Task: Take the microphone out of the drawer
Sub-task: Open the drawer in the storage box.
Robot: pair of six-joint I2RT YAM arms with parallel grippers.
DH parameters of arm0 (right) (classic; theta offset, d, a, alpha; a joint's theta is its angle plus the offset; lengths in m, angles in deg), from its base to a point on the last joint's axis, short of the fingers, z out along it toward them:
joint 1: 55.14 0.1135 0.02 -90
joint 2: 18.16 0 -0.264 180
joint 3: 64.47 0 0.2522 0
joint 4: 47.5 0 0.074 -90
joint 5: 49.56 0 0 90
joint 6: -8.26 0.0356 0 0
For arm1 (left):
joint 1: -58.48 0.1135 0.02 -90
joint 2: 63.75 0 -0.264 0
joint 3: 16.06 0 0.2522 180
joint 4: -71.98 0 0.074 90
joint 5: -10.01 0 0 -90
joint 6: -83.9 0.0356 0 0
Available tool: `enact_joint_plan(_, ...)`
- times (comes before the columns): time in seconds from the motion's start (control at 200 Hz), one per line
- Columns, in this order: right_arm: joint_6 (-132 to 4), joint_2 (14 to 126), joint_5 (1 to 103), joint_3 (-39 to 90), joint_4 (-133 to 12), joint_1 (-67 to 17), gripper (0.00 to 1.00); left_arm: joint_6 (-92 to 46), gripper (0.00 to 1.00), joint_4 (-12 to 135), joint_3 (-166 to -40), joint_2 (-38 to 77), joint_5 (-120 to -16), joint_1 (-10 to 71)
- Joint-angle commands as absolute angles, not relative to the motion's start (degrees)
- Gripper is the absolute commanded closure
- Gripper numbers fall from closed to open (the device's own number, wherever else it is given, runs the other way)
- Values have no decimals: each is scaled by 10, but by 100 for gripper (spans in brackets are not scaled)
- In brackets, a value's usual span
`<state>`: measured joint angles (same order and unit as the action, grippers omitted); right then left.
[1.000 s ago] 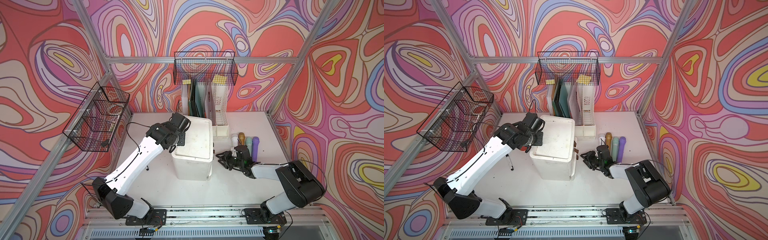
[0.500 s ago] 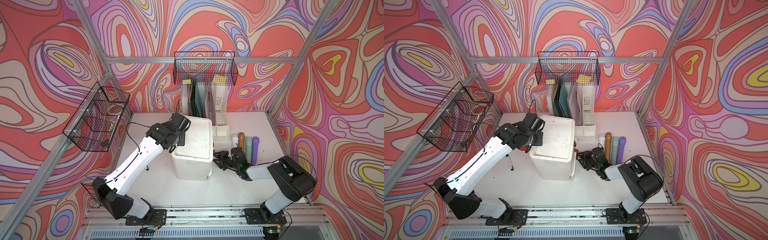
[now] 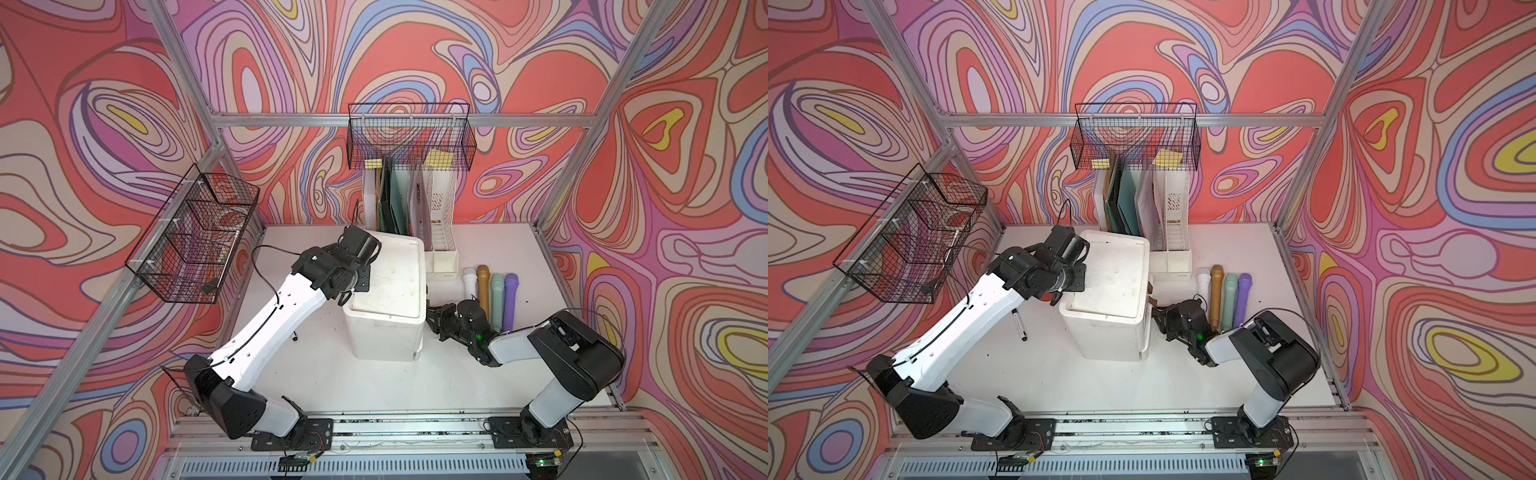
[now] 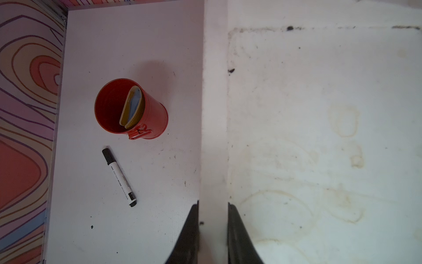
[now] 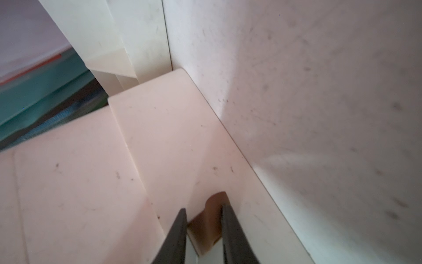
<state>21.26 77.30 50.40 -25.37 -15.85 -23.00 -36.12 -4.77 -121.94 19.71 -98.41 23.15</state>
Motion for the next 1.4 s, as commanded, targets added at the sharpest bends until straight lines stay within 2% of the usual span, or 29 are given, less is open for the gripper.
enact_joint_plan(0.0, 225, 789, 489, -255, -149, -220, 83, -345, 100, -86, -1199, 205, -1016, 234)
enact_joint_plan(0.195, 221, 797, 486, -259, -143, -220, 100, -344, 100, -88, -1198, 206, -1018, 234)
enact_joint_plan(0.391, 190, 772, 476, -264, -184, -220, 100, -343, 100, -88, -1200, 206, -1020, 234)
enact_joint_plan(0.776, 66, 667, 443, -261, -371, -231, 100, -340, 100, -90, -1193, 200, -1025, 234)
enact_joint_plan(1.397, -122, 532, 440, -229, -616, -349, 100, -334, 100, -89, -1194, 198, -1034, 234)
